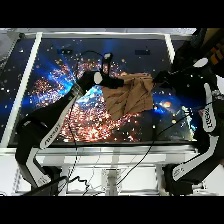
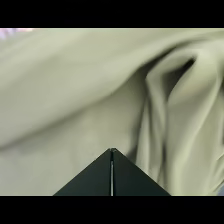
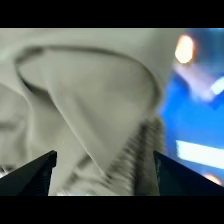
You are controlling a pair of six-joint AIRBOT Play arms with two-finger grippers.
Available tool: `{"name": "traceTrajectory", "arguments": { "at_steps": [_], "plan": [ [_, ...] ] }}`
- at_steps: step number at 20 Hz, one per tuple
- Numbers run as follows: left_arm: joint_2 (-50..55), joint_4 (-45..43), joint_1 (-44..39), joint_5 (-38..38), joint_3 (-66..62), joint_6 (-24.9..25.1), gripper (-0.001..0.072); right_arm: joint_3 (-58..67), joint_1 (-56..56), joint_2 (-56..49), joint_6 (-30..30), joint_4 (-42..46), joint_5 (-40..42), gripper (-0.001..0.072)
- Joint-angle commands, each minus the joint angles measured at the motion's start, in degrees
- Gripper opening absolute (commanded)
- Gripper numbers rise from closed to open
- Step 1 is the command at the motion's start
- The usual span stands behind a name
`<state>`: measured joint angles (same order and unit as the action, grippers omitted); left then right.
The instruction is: Fold the clothes and pants, and hang the long-sleeved shirts on hangers.
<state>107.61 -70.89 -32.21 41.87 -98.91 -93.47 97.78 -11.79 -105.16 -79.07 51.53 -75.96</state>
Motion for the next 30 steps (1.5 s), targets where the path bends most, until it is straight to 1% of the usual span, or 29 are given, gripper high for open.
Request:
{"name": "traceTrajectory", "arguments": {
  "at_steps": [1,2,3,6,9,10,12,15,16,17,18,19,20,21,22,24,25,26,27,28,30],
  "plan": [
    [2.1,-5.9,-2.5,1.2,0.0,0.0,0.001,0.1,3.9,-0.5,-9.5,-0.7,8.1,0.0687],
    [2.1,-7.8,-3.3,1.3,0.0,0.0,0.001,0.4,4.9,-0.5,-11.4,-0.5,9.4,0.0683],
    [1.9,-9.8,-3.9,1.4,0.0,0.0,0.001,0.9,5.9,-0.5,-12.8,-0.5,10.0,0.0662],
    [0.9,-15.0,-4.5,3.1,0.0,0.0,0.001,2.2,8.4,-0.5,-17.5,-0.5,10.5,0.0652],
    [-1.3,-25.9,-4.1,7.1,0.0,0.0,0.0011,2.2,10.7,-1.1,-25.5,0.9,10.6,0.065],
    [-2.2,-28.0,-3.8,8.2,0.0,0.0,0.0011,2.2,11.4,-1.7,-27.8,1.0,11.2,0.065],
    [-4.2,-28.5,-3.3,9.4,0.0,0.0,0.0011,2.2,12.7,-3.6,-31.2,0.9,13.3,0.0649],
    [-6.2,-28.6,-2.8,9.4,0.0,0.0,0.0011,2.2,13.7,-6.7,-37.3,0.9,14.4,0.0619],
    [-6.4,-28.7,-2.8,9.4,0.0,0.0,0.0012,2.2,13.7,-7.5,-39.1,0.9,15.4,0.0519],
    [-6.4,-28.8,-2.8,9.4,0.0,0.0,0.0012,2.2,13.7,-7.9,-39.6,0.9,17.1,0.0317],
    [-6.4,-28.8,-2.8,9.4,0.0,0.0,0.0012,2.2,13.7,-7.8,-39.5,1.1,18.9,0.0098],
    [-6.4,-28.9,-2.8,9.4,0.0,0.0,0.0011,2.6,13.7,-7.7,-39.1,0.9,19.9,0.0038],
    [-6.4,-29.1,-2.7,9.4,0.0,0.0,0.0012,3.9,13.6,-7.7,-36.5,0.9,19.1,0.0038],
    [-6.4,-29.2,-2.7,9.4,0.0,0.0,0.0012,5.9,13.3,-7.7,-32.1,1.3,16.7,0.0037],
    [-6.4,-29.2,-2.6,9.5,0.0,0.0,0.0012,8.3,13.1,-7.7,-26.5,1.7,12.2,0.0037],
    [-6.6,-29.2,-2.6,10.1,0.0,0.0,0.0012,12.5,12.4,-6.9,-16.2,4.7,-1.0,0.0037],
    [-6.8,-29.2,-2.6,10.3,0.0,0.0,0.0012,14.0,12.4,-6.2,-9.8,7.4,-9.6,0.0037],
    [-7.1,-29.2,-2.6,10.4,0.0,0.0,0.0011,14.9,12.4,-5.3,-7.2,11.9,-17.9,0.0037],
    [-7.6,-29.2,-2.6,10.4,0.0,0.0,0.0011,15.0,12.4,-4.6,-6.7,16.5,-25.0,0.0037],
    [-8.3,-29.2,-2.6,10.3,0.0,0.0,0.0012,14.8,12.4,-3.8,-6.8,20.8,-30.0,0.0037],
    [-9.8,-29.2,-2.6,10.3,0.0,0.0,0.0012,13.2,12.4,-1.4,-7.0,23.3,-29.9,0.0037]
  ]
}}
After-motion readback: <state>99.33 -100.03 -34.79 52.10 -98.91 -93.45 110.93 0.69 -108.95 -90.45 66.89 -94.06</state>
